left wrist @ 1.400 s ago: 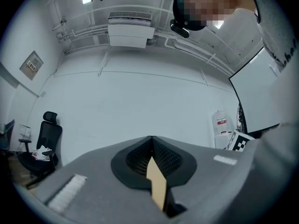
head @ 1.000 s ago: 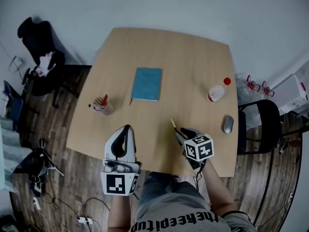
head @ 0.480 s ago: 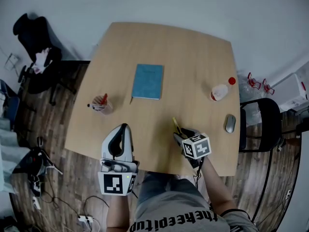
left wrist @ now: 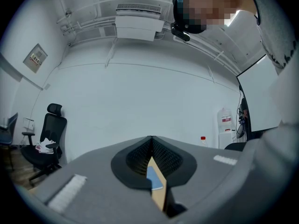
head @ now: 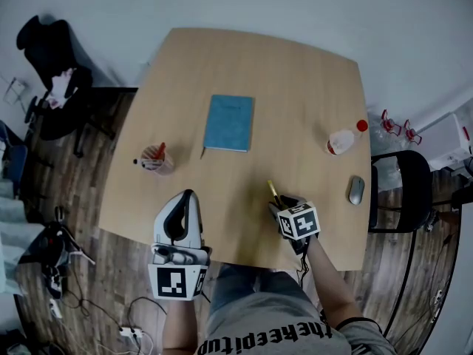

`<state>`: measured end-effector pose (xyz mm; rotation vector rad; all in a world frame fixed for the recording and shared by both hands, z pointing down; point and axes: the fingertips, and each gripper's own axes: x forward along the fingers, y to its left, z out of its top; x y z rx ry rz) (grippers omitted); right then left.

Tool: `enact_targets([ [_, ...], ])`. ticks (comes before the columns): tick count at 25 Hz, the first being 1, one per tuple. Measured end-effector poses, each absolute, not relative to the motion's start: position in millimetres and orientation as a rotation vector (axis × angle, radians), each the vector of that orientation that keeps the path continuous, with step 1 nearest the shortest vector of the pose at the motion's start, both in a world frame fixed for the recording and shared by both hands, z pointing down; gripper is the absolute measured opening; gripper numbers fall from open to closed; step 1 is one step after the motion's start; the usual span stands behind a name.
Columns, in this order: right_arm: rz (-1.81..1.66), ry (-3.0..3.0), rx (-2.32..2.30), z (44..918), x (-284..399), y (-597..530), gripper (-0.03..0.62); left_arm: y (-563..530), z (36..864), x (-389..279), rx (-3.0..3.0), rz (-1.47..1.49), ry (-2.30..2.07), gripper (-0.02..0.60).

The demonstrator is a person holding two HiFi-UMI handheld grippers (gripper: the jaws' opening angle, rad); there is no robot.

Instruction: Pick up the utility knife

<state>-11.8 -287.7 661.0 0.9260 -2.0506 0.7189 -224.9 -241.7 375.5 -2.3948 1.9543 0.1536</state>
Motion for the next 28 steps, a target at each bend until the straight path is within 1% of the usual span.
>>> enact_targets([
  [6, 0.666, -2.003, 0.93, 669, -14, -287, 0.172, -246, 376, -230, -2.393, 0.151, 1.965, 0.018],
  [9, 0.612, -1.976, 0.936, 671, -12, -288, 0.141, -247, 377, -232, -2.39, 0.153, 1.973, 0.018],
  [14, 0.599, -1.969, 0.939, 672, -11, -287, 0.132, -249, 378, -232, -2.388, 0.156, 1.977, 0.018],
  [16, 0.617, -1.98, 0.948, 671, -11, -288, 0.112, -249, 378, -231, -2.389, 0.152, 1.976, 0.018],
  [18, 0.642, -1.994, 0.962, 671, -12, -287, 0.057, -249, 377, -229, -2.39, 0.149, 1.973, 0.018],
  [28, 0.689, -2.086, 1.021, 649, -11, -284, 0.052, -246, 376, -213, -2.4, 0.13, 1.948, 0.018],
])
